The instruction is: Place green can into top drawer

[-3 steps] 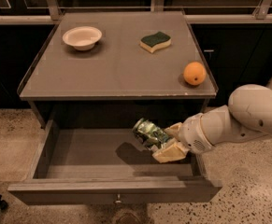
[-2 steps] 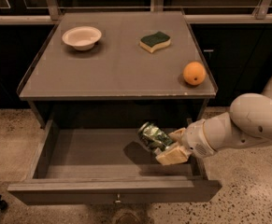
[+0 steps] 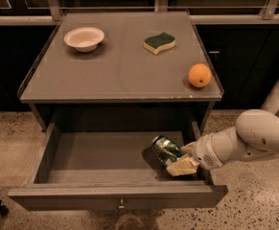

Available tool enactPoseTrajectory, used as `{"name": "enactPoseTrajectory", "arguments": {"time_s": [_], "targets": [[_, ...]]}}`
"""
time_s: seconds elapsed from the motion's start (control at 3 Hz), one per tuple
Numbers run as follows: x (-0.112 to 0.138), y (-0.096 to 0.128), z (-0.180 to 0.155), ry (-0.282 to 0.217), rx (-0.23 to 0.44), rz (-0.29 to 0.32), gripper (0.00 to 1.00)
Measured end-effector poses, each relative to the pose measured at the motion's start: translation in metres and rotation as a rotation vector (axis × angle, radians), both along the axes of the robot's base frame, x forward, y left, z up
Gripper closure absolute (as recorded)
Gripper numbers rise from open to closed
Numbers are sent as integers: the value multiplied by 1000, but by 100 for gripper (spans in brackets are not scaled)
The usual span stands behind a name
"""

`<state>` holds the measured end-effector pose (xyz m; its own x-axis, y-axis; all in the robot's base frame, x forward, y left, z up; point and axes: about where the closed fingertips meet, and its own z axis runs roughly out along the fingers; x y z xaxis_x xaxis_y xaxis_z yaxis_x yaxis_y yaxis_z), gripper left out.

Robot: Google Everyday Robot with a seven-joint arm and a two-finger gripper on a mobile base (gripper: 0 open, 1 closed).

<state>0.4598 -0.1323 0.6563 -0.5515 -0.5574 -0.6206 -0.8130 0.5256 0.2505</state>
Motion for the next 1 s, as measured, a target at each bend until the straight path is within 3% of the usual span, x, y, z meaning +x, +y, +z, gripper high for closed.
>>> {"name": "enactPoseTrajectory", "arguments": {"time_s": [0.33,1.0], "targets": [[0,-1,-1,3,0,-2,82],[0,-1,-1,3,0,-2,36]]}}
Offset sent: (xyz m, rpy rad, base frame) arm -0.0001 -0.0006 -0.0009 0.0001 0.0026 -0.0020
